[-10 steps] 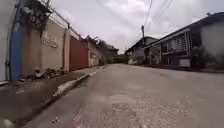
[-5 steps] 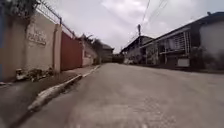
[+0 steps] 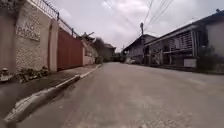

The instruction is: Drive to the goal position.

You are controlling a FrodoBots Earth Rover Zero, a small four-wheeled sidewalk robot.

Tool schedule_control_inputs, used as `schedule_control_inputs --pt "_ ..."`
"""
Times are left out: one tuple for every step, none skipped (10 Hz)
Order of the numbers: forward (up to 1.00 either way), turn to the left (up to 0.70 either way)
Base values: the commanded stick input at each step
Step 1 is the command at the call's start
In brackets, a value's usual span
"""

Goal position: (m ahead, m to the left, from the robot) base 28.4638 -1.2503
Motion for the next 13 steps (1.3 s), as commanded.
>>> schedule_control_inputs --pt "1.00 0.00" --pt "1.00 0.00" --pt "1.00 0.00" --pt "1.00 0.00" --pt "1.00 0.00" --pt "1.00 0.00" --pt "1.00 -0.07" --pt "1.00 -0.23" --pt "1.00 -0.18" --pt "1.00 0.00" --pt "1.00 0.00" --pt "1.00 0.00" --pt "1.00 0.00"
